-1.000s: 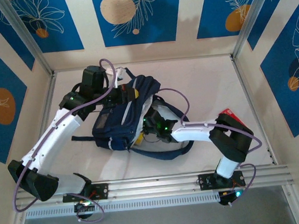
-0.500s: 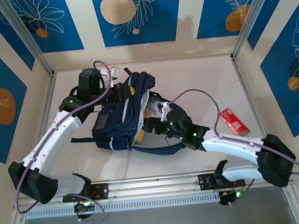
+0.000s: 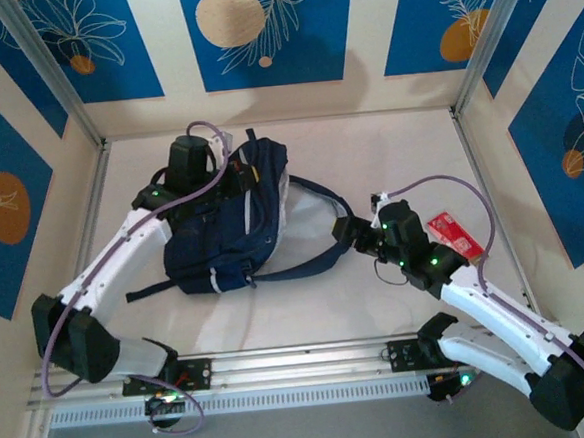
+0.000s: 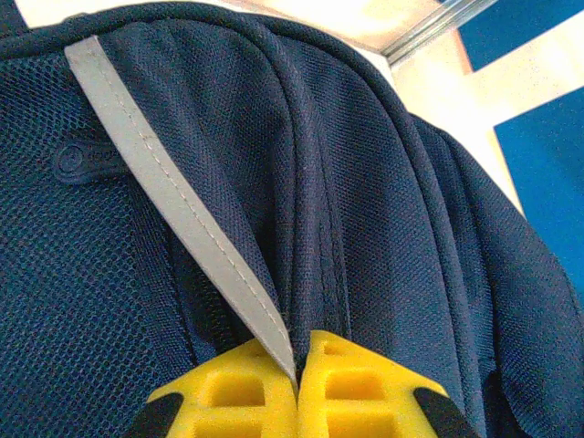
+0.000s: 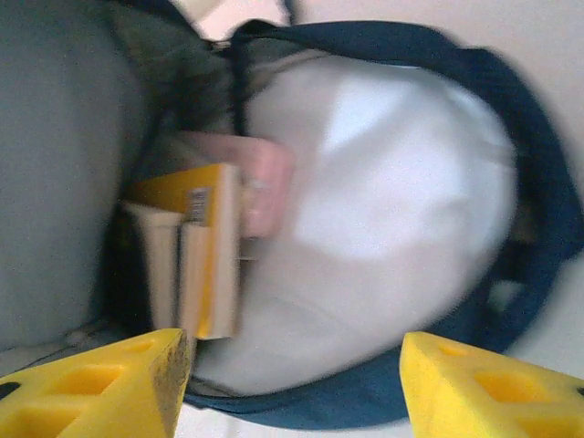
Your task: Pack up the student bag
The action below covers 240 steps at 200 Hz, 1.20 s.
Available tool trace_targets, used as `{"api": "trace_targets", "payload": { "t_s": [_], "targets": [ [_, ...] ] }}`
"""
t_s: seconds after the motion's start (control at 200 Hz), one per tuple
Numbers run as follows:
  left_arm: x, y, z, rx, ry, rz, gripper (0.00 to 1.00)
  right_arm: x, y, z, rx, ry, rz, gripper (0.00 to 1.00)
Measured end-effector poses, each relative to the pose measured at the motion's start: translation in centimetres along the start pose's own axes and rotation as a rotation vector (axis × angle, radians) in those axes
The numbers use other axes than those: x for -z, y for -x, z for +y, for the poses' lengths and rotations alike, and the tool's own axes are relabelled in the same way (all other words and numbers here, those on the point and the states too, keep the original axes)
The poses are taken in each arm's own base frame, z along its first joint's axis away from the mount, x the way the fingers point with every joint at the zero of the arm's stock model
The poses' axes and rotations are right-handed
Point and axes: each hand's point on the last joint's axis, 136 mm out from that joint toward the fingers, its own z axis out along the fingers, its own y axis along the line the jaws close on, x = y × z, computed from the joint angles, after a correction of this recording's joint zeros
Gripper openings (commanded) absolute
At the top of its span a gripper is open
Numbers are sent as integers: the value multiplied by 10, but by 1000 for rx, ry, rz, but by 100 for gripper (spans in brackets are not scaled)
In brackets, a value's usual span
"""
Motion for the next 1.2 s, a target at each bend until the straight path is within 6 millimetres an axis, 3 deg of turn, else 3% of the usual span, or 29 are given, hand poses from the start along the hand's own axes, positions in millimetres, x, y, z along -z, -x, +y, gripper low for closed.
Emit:
{"api": "trace_targets", "payload": {
  "t_s": [0.095, 0.27, 0.33, 0.41, 0.515, 0.645, 0.69, 0.76, 0.92, 1.125, 1.2],
  "targets": [
    [-19, -5, 10, 16, 14, 30, 0, 3, -2, -18, -14, -85, 18, 65],
    [-47, -16, 25, 37, 27, 85, 0, 12, 9, -32, -22, -207, 7, 68],
    [-54, -21, 28, 51, 26, 103, 10, 16, 16, -39, -34, -250, -10, 69],
    [-59, -26, 29, 77, 14, 121, 33, 20, 25, -52, -64, -311, -28, 69],
    [-61, -31, 28, 96, 5, 141, 50, 24, 37, -78, -127, -412, -46, 71],
    [-50, -31, 22, 83, 7, 138, 63, 32, 58, -108, -231, -523, -78, 74],
    [-40, -29, 15, 55, 1, 123, 66, 34, 65, -117, -268, -553, -95, 77],
    [-20, -21, 2, 9, -15, 73, 69, 37, 74, -133, -325, -607, -120, 90],
    [19, -13, -19, -76, -58, -24, 70, 40, 90, -179, -452, -796, -120, 93],
    [12, -25, -8, -68, -52, -10, 70, 39, 115, -241, -618, -1061, -63, 93],
    [8, -30, -5, -57, -50, 6, 70, 36, 116, -261, -656, -1099, -34, 90]
  ]
}}
